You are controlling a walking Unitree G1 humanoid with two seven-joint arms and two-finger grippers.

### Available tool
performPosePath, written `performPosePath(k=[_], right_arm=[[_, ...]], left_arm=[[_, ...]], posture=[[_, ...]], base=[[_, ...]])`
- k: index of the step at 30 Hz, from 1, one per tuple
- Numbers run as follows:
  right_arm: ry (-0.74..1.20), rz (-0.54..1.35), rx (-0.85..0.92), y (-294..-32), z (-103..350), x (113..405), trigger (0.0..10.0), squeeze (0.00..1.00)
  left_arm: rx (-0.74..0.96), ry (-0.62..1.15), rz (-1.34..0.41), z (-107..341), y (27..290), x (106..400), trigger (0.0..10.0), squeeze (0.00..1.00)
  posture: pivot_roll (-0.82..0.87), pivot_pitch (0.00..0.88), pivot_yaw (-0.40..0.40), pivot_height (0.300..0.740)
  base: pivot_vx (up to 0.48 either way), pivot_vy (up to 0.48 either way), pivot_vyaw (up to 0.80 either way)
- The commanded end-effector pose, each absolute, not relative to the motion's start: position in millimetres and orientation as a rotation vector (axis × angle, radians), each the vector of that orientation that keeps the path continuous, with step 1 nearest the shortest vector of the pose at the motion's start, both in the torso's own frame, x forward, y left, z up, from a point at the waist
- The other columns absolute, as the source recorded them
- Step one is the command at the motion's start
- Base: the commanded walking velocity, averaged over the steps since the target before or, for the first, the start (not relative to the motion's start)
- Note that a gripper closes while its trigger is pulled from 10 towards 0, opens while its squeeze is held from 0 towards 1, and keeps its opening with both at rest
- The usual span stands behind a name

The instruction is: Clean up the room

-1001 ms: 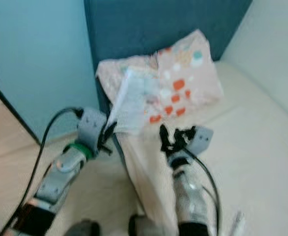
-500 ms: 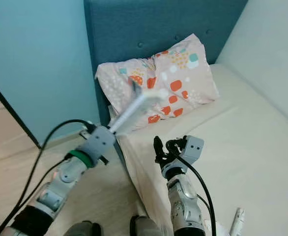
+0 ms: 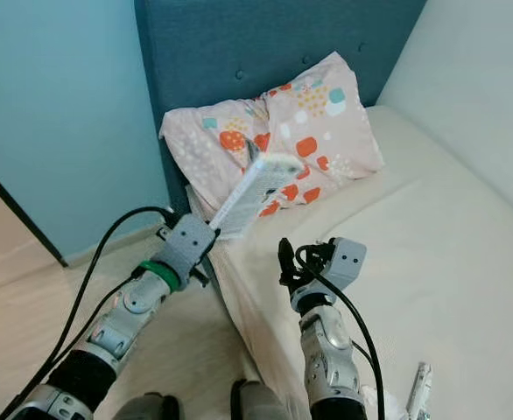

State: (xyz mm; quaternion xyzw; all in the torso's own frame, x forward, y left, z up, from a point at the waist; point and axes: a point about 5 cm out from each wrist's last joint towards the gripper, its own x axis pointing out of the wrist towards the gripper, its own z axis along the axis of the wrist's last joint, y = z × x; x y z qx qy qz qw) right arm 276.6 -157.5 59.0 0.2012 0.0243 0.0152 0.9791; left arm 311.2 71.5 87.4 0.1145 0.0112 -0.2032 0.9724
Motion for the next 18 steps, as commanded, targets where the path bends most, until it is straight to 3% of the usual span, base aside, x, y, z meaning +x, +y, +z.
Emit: performPosePath(k=[1,18], right_arm=[[0.062,0.010,0.395,-160.8,54.0,273.1,10.0,0.00],[0.068,-0.005,0.399,-161.5,51.0,272.5,10.0,0.00]], left_arm=[[0.183,0.021,-0.402,89.4,72.1,310.3,10.0,0.00],[0.205,0.025,-0.416,83.6,72.8,311.3,10.0,0.00]], posture=[[0.00,0.070,-0.021,0.726],[-0.01,0.076,-0.021,0.651]], base=[[0.000,0.000,0.00],[0.000,0.000,0.00]])
